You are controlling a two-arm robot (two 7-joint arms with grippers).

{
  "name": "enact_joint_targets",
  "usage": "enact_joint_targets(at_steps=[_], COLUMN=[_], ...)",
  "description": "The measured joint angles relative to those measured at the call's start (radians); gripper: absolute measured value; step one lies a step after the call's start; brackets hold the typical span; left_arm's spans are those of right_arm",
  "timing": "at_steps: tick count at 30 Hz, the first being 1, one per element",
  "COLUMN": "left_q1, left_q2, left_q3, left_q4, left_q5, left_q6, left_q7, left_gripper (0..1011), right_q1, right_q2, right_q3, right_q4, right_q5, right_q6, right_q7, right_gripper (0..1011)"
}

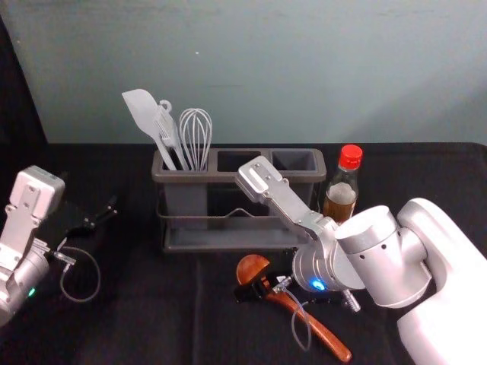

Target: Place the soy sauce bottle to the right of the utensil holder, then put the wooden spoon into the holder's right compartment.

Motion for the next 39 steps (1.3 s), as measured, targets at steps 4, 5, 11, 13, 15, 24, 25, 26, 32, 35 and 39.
enact_joint_targets(at_steps=[4,5,11,13,15,24,25,26,32,35,39], left_q1=[0.000,0.000,0.000,0.000,0.000,0.000,0.000,0.000,0.000,0.000,0.000], left_q2=[0.000,0.000,0.000,0.000,0.000,0.000,0.000,0.000,0.000,0.000,0.000], left_q3=[0.000,0.000,0.000,0.000,0.000,0.000,0.000,0.000,0.000,0.000,0.000], left_q4=[0.000,0.000,0.000,0.000,0.000,0.000,0.000,0.000,0.000,0.000,0.000], left_q5=[0.000,0.000,0.000,0.000,0.000,0.000,0.000,0.000,0.000,0.000,0.000], left_q6=[0.000,0.000,0.000,0.000,0.000,0.000,0.000,0.000,0.000,0.000,0.000], left_q7=[0.000,0.000,0.000,0.000,0.000,0.000,0.000,0.000,0.000,0.000,0.000], left_gripper=[1012,1011,1011,1011,1012,1011,1011,1011,1011,1011,1011], right_q1=[0.000,0.000,-0.005,-0.006,-0.007,-0.009,-0.011,-0.012,-0.036,-0.083,-0.180], right_q2=[-0.007,-0.009,-0.014,-0.016,-0.017,-0.020,-0.021,-0.021,-0.005,0.013,0.027], right_q3=[0.004,0.005,0.013,0.015,0.016,0.013,0.014,0.015,0.022,0.053,0.129], right_q4=[0.007,0.008,0.013,0.015,0.018,0.020,0.020,0.019,-0.029,-0.113,-0.223], right_q5=[-0.007,-0.009,-0.020,-0.024,-0.029,-0.054,-0.061,-0.064,-0.078,-0.078,-0.053], right_q6=[-0.002,-0.003,-0.009,-0.011,-0.013,-0.016,-0.017,-0.018,-0.006,-0.018,-0.114], right_q7=[0.003,0.004,0.010,0.014,0.017,0.022,0.026,0.028,0.048,0.057,0.055], right_gripper=[1004,1004,1004,1004,997,838,838,838,838,838,838])
